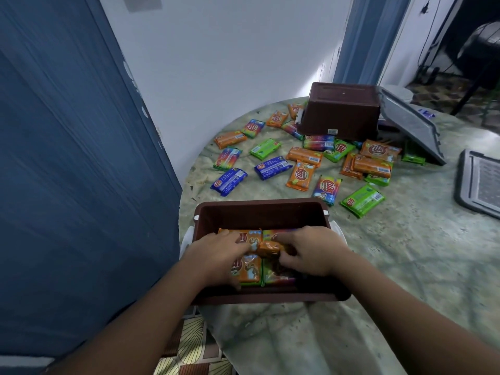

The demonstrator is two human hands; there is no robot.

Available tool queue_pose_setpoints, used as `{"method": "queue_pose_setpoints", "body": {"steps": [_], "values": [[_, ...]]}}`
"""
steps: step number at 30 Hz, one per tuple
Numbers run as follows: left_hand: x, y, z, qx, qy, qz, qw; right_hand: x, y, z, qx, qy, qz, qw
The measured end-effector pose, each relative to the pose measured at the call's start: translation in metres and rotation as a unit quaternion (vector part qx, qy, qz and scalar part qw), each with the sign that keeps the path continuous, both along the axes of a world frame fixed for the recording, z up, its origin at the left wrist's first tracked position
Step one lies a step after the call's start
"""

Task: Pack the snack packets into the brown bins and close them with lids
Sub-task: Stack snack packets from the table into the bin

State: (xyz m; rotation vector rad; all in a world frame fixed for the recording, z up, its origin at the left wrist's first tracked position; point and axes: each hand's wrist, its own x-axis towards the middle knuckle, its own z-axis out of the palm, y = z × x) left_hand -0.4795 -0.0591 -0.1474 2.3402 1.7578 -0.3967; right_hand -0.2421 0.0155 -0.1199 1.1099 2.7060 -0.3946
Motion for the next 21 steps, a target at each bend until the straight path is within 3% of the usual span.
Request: {"method": "queue_pose_setpoints", "body": {"steps": [10,21], "values": [[0.002,0.001,0.009,-0.016,-0.012,0.013,1.0,-0.007,0.007,-0.009,-0.032,-0.064,0.028,0.997],[-0.001,0.003,0.004,-0.018,-0.011,0.009,1.0,-0.004,0.005,-0.009,0.001,-0.045,0.047,0.998]]}}
